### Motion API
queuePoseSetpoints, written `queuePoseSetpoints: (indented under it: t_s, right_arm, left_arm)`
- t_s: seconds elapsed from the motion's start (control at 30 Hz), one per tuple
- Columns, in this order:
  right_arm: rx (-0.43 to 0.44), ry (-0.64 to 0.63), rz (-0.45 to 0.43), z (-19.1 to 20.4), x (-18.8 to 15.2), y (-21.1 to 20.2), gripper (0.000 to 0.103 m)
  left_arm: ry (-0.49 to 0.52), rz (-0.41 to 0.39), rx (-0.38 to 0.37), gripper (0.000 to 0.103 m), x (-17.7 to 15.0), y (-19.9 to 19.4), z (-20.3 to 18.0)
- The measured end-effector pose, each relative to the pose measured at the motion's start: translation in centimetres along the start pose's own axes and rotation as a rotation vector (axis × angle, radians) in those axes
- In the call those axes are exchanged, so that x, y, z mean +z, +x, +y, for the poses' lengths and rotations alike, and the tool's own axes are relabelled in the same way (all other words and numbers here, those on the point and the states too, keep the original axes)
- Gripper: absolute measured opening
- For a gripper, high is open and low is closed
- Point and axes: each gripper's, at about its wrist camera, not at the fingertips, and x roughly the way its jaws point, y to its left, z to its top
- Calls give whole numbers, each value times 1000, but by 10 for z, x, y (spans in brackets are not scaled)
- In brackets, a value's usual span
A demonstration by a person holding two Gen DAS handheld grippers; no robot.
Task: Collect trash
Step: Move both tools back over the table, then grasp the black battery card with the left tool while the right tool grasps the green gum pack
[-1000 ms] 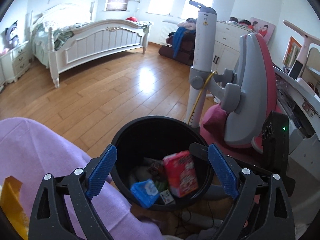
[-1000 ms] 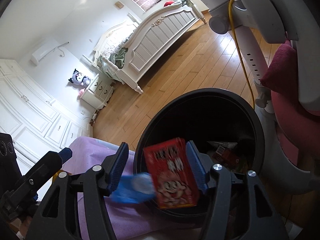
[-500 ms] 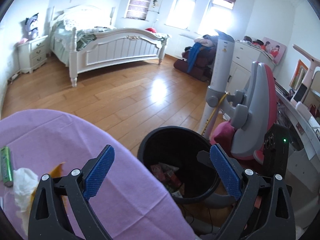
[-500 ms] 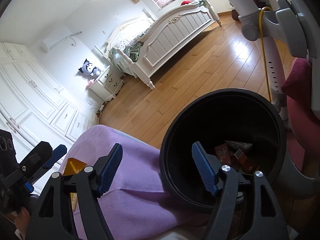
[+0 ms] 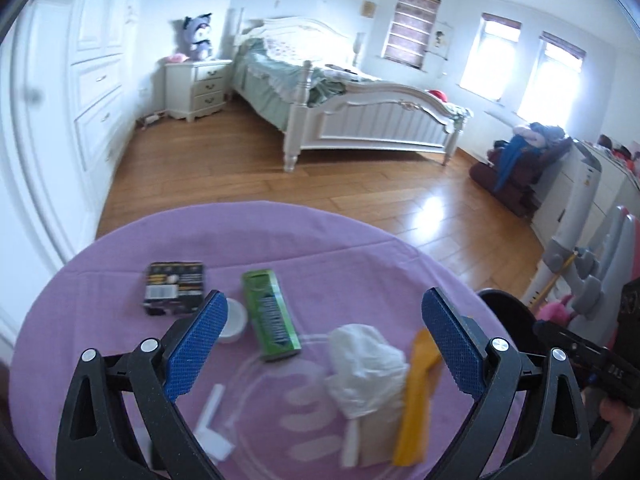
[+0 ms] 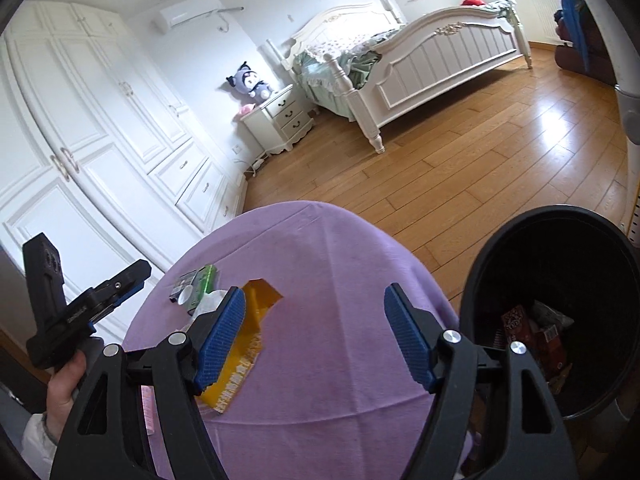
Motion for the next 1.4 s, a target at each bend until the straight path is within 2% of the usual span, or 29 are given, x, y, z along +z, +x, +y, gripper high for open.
queuePoseSetpoints:
  t_s: [0.13, 0.2, 0.23, 0.3, 0.4, 0.57, 0.67, 0.73, 0.77, 0.83, 0.9, 1.03, 1.1, 1.17, 1.3, 1.37, 1.4]
  right_arm:
    - [36, -81, 66, 34, 2, 24, 71]
    - [46, -143, 104, 56, 4, 37, 57]
    - [44, -181, 121, 68, 5, 44, 55]
    - [48, -241, 160, 89, 7, 59, 49]
    - [37, -303, 206, 114, 10, 78, 48]
    - [-18, -376, 294, 143, 14, 118, 47]
    - [-56, -408, 352, 154, 13, 144, 48]
    - [-76, -434, 395, 160, 7, 160, 48]
    - [-90, -447, 416, 162, 4, 166, 48]
    - [-116, -468, 452, 166, 0, 180, 48]
    - [-136, -486, 480, 169, -4, 192, 48]
    - [-175, -539, 465, 179, -4, 197, 46]
    - [-179, -536, 474, 181, -4, 201, 41]
    - [-164, -498, 477, 180, 0, 205, 40]
    - [-187, -464, 490, 179, 7, 225, 40]
    - [-208, -489, 499, 182, 6, 233, 39]
    - [-224, -511, 493, 184, 5, 234, 35]
  left_arm:
    - [-25, 38, 105, 96, 6, 10, 47]
    - [-26, 68, 144, 95, 10, 22, 64]
    - [-27, 83, 155, 92, 13, 28, 72]
    - [-24, 120, 165, 89, 19, 43, 84]
    - [-7, 175, 171, 84, 25, 67, 97]
    - [4, 257, 181, 82, 26, 95, 112]
    - [41, 256, 200, 74, 27, 94, 114]
    - [60, 256, 213, 62, 28, 93, 119]
    - [55, 249, 210, 60, 29, 92, 123]
    - [27, 234, 161, 60, 29, 88, 133]
    - [29, 225, 148, 60, 26, 87, 138]
    - [12, 199, 116, 60, 19, 79, 149]
    - [-14, 189, 106, 60, 15, 74, 156]
    - [-27, 172, 97, 60, 14, 67, 159]
    - [-34, 141, 87, 60, 4, 49, 155]
    - [-37, 127, 76, 60, 0, 39, 150]
    - [-38, 116, 71, 60, -2, 32, 149]
